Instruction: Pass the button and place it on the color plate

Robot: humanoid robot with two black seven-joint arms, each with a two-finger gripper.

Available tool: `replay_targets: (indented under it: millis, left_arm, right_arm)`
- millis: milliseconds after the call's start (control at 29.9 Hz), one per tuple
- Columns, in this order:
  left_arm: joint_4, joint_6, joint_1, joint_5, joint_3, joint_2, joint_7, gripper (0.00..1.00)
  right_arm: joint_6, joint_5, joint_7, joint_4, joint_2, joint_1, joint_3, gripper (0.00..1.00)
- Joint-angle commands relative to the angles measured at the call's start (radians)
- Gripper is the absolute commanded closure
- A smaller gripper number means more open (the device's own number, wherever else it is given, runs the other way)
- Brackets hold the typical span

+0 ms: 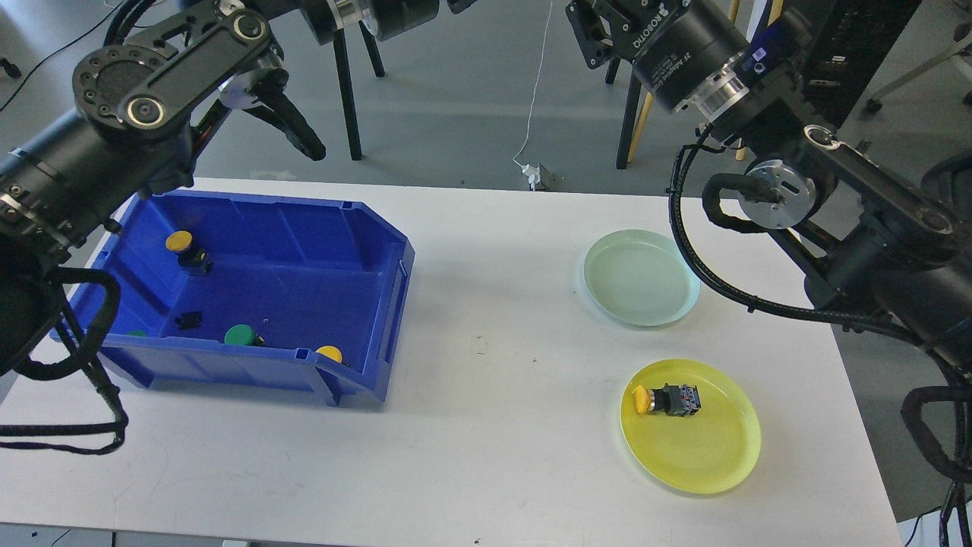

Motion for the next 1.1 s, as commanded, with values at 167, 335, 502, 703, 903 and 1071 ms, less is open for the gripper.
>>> replay_targets:
  millis: [167,335,502,703,903,1071]
  left_arm:
    - [0.001,0.000,0.003,0.004,0.000,-0.001,0.009,0.32]
    - [0.001,0.000,0.008,0.009,0.000,-0.002,0.010,0.01]
    - [0.000,0.000,0.008,0.015,0.002,-0.001,0.017,0.01]
    - [-0.012,0.000,0.014,0.096,0.038,0.037,0.015,0.01]
    - [-0.014,0.000,0.024,0.106,0.081,0.166,0.001,0.01]
    - [-0.012,0.000,0.024,0.096,0.026,0.203,-0.028,0.01]
  right_arm:
    - [0.001,0.000,-0.001,-0.001,0.000,0.000,0.000,0.78]
    - [0.001,0.000,0.001,-0.001,-0.005,0.000,0.000,0.78]
    - [0.001,0.001,-0.001,-0.001,-0.009,0.000,0.002,0.78]
    - [-0.008,0.001,-0.010,-0.059,-0.047,-0.010,0.007,0.78]
    - [-0.005,-0.005,-0.012,-0.104,-0.183,-0.109,-0.059,0.78]
    - [-0.015,-0.017,-0.013,-0.148,-0.241,-0.166,-0.219,0.78]
